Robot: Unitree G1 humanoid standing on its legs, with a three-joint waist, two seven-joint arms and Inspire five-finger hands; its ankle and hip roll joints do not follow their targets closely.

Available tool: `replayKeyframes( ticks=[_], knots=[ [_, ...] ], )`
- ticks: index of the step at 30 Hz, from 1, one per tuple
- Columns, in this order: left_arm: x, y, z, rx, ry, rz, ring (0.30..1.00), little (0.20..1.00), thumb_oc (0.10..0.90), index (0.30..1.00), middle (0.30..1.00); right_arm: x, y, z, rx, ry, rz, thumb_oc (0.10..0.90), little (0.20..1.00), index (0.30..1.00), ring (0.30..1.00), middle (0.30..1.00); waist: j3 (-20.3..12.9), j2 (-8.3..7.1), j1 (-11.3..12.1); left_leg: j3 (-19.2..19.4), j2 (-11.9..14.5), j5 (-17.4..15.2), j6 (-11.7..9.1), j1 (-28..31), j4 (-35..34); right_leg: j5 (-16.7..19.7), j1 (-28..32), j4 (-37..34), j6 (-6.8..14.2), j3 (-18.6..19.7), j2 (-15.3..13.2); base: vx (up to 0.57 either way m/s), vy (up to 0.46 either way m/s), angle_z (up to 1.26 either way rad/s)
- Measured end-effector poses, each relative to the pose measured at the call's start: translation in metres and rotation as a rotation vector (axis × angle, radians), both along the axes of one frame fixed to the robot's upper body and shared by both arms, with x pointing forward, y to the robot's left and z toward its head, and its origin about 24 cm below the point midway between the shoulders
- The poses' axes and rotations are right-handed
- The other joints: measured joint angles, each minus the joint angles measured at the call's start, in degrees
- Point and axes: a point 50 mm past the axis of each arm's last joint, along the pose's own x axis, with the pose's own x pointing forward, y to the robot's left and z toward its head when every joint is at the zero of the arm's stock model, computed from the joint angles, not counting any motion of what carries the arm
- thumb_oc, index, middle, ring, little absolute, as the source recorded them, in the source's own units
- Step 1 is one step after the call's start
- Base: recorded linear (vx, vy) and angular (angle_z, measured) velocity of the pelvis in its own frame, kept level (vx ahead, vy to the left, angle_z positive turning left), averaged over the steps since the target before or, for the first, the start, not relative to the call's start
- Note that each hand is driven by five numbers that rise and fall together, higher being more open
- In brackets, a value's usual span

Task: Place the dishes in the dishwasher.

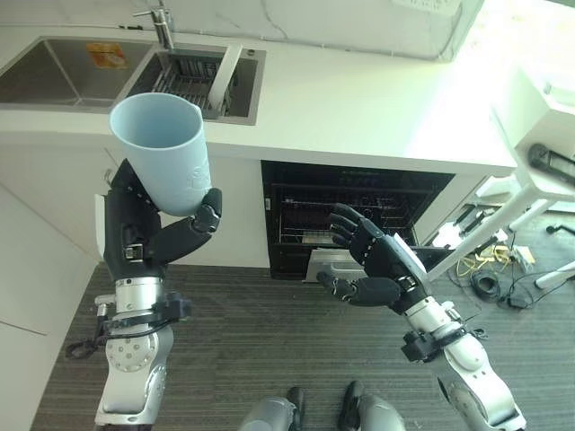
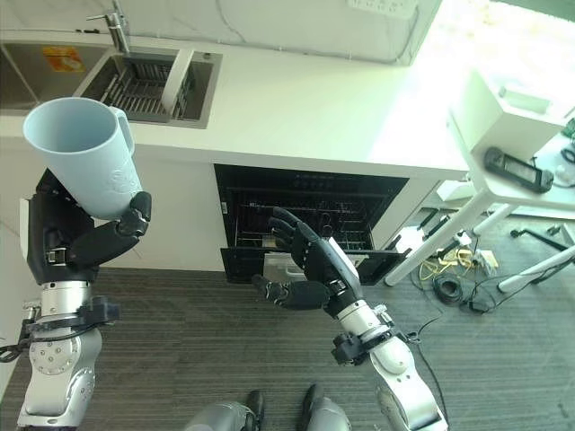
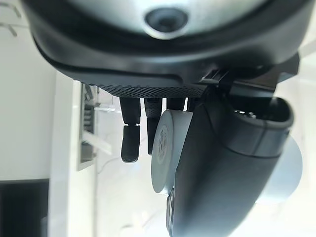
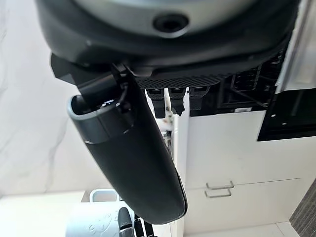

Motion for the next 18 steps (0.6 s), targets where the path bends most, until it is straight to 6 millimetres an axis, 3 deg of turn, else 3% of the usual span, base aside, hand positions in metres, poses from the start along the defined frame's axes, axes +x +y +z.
replayKeyframes(
  ticks=[1,2,4,6,7,8,9,10,11,14,16,18],
  knots=[
    [-0.001,0.0,-0.006,-0.02,0.02,0.013,0.3,0.3,0.4,0.3,0.3,0.002,0.003,-0.005,-0.003,0.034,0.009,0.8,0.9,0.9,0.9,0.9,0.4,-0.11,1.0,1.0,0.1,-0.9,-0.8,0.7,0.7,0.2,-2.2,0.1,-0.1,1.4,-0.9,0.41,-0.508,0.37],
    [0.0,-0.004,-0.01,-0.03,0.032,0.009,0.3,0.3,0.4,0.3,0.3,0.0,0.002,-0.008,-0.005,0.05,0.01,0.8,0.9,0.9,0.9,0.9,1.0,0.61,0.1,-0.4,0.7,-0.6,-0.9,1.4,-0.1,0.1,-2.7,0.2,-0.6,0.9,0.0,0.37,-0.502,0.0],
    [0.0,-0.008,-0.012,-0.008,0.047,-0.002,0.3,0.3,0.4,0.3,0.3,-0.003,0.0,-0.011,-0.019,0.065,0.011,0.8,0.9,0.9,0.9,0.9,1.3,-0.18,0.2,-1.2,1.0,0.4,-1.4,4.4,-3.0,0.2,-1.8,-0.5,-2.1,-0.1,2.6,0.3,-0.42,0.37],
    [0.0,-0.008,-0.012,-0.018,0.046,-0.003,0.3,0.3,0.4,0.3,0.3,0.0,-0.001,-0.008,-0.035,0.051,0.013,0.8,0.9,0.9,0.9,0.9,1.4,-0.22,0.4,-2.6,1.1,1.1,-2.6,8.3,-6.9,0.6,0.6,0.0,-2.9,-3.6,5.4,0.33,-0.44,0.28],
    [-0.003,-0.007,-0.008,-0.066,0.028,-0.013,0.3,0.3,0.4,0.3,0.3,0.003,-0.002,0.002,-0.05,0.012,0.022,0.8,0.9,0.9,0.9,0.9,1.3,-0.36,0.4,-3.0,1.4,2.0,-4.2,12.4,-11.1,0.0,2.1,0.9,-4.8,-6.0,7.8,0.3,-0.372,0.23],
    [-0.005,-0.008,-0.005,-0.082,0.007,-0.021,0.3,0.3,0.4,0.3,0.3,0.003,-0.005,0.007,-0.054,-0.011,0.018,0.8,0.9,0.9,0.9,0.9,1.2,-0.26,0.1,-3.4,1.5,2.2,-5.0,13.8,-12.7,-0.7,2.9,0.8,-8.9,-6.4,8.5,0.29,-0.358,0.12],
    [-0.009,-0.011,0.0,-0.087,-0.017,-0.036,0.3,0.3,0.4,0.3,0.3,0.004,-0.011,0.011,-0.059,-0.028,-0.004,0.8,0.9,0.9,0.9,0.9,1.0,0.83,0.1,-3.5,2.9,3.2,-6.8,14.6,-13.6,-1.1,4.1,1.0,-10.4,-7.4,9.8,0.2,-0.256,0.01],
    [-0.012,-0.016,0.006,-0.074,-0.045,-0.065,0.3,0.3,0.4,0.3,0.3,0.006,-0.019,0.013,-0.082,-0.028,-0.027,0.8,0.9,0.9,0.9,0.9,0.9,0.87,0.2,-3.5,4.0,5.2,-9.9,15.5,-14.2,-2.4,4.6,2.0,-11.8,-7.8,10.6,0.26,-0.329,0.0],
    [-0.013,-0.018,0.008,-0.064,-0.049,-0.082,0.3,0.3,0.4,0.3,0.3,0.005,-0.024,0.013,-0.108,-0.02,-0.035,0.8,0.9,0.9,0.9,0.9,0.9,0.87,-0.3,-3.6,4.5,6.8,-11.5,16.7,-14.5,-3.4,5.8,2.4,-12.5,-8.1,11.0,0.24,-0.291,0.0],
    [-0.014,-0.023,0.007,-0.052,-0.046,-0.115,0.3,0.3,0.4,0.3,0.3,-0.002,-0.036,0.009,-0.106,0.008,-0.058,0.8,0.9,0.9,0.9,0.9,0.3,0.18,-0.1,-3.3,4.5,10.8,-12.4,15.7,-9.1,-6.7,9.6,0.5,-13.7,-7.7,11.5,0.14,-0.098,0.02],
    [-0.014,-0.027,0.006,-0.053,-0.044,-0.131,0.3,0.3,0.4,0.3,0.3,-0.001,-0.036,0.01,-0.09,0.008,-0.06,0.8,0.9,0.9,0.9,0.9,0.1,0.35,-0.1,-2.6,4.3,7.7,-11.4,11.7,-7.5,-6.7,10.3,-0.3,-14.1,-7.8,11.3,0.08,0.043,-0.02],
    [-0.014,-0.03,0.003,-0.047,-0.034,-0.156,0.3,0.3,0.4,0.3,0.3,0.004,-0.032,0.007,-0.072,0.015,-0.055,0.8,0.9,0.9,0.9,0.9,-0.6,1.77,-0.2,-3.1,4.5,6.5,-10.6,5.7,-8.7,-6.7,10.4,-0.7,-14.0,-8.3,12.9,0.11,0.066,0.03]
  ],
)
